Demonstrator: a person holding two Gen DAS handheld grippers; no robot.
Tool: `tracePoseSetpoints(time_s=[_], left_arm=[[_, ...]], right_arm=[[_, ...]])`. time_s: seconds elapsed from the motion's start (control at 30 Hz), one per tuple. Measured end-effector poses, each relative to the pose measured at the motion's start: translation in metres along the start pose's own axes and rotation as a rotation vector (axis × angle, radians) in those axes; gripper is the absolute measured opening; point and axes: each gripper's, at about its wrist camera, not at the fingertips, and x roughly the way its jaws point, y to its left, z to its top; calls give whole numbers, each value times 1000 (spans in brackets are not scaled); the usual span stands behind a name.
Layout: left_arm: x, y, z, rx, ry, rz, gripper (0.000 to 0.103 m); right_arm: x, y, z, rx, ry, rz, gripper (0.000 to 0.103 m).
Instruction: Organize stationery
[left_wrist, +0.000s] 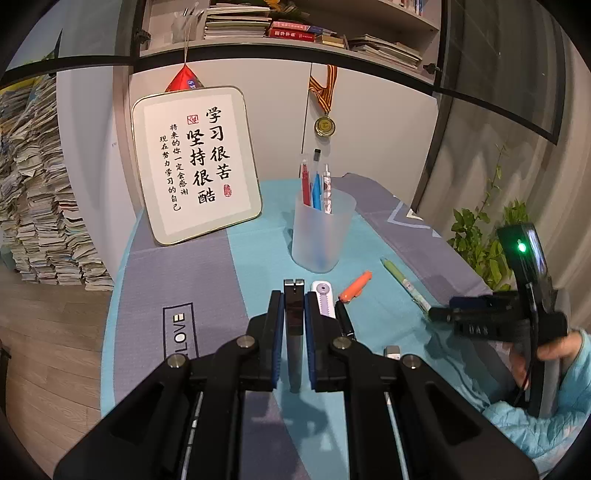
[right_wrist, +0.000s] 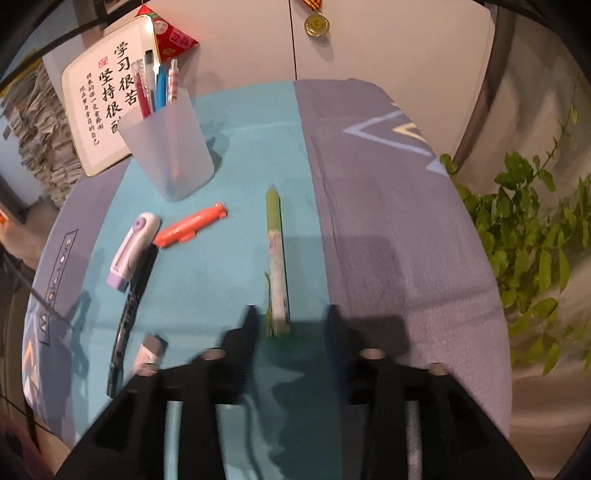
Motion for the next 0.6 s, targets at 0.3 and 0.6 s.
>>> tracePoseSetpoints(time_s=[0.3, 0.6], left_arm=[[6, -10, 0, 17, 17, -8, 9], [3, -13, 0, 20, 7, -10, 9]], right_arm=[[11, 9, -11, -85, -51, -37, 15], [-73, 9, -5, -48, -307, 23, 15]])
